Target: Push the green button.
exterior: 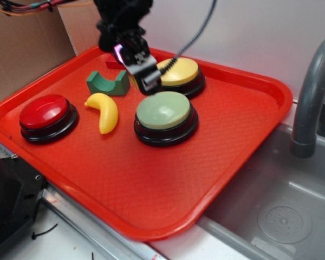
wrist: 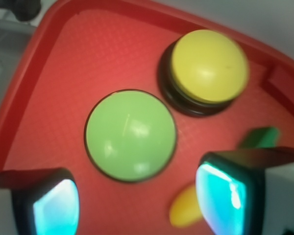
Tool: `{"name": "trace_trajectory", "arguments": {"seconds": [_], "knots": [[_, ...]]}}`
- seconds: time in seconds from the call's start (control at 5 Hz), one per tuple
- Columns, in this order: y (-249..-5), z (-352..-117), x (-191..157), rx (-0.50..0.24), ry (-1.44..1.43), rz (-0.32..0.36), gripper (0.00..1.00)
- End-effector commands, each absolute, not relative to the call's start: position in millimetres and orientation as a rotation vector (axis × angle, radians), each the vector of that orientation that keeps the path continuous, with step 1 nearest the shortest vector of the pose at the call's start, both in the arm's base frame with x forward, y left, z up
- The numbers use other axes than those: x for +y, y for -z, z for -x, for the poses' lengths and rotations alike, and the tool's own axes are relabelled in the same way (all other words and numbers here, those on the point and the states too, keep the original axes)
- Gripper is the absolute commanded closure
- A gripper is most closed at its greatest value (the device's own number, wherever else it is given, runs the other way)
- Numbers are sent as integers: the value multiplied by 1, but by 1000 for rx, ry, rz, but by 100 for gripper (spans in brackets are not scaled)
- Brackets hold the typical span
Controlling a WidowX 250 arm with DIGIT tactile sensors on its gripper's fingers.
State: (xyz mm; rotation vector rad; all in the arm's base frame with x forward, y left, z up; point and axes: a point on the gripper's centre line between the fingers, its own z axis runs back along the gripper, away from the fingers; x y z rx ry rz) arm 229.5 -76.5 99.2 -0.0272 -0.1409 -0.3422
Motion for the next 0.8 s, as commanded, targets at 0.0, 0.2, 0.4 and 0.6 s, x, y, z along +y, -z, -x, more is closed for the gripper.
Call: {"name": "trace_trajectory", "arguments": {"seconds": [0.0, 0.2, 0.4, 0.6], "knots": [[-77, -250, -78, -166, 348, 43, 0], [-59, -249, -82, -120, 349, 27, 0], [-57, -246, -83, -74, 356, -47, 0], [-75, -243, -87, -53, 343, -52, 0]]}}
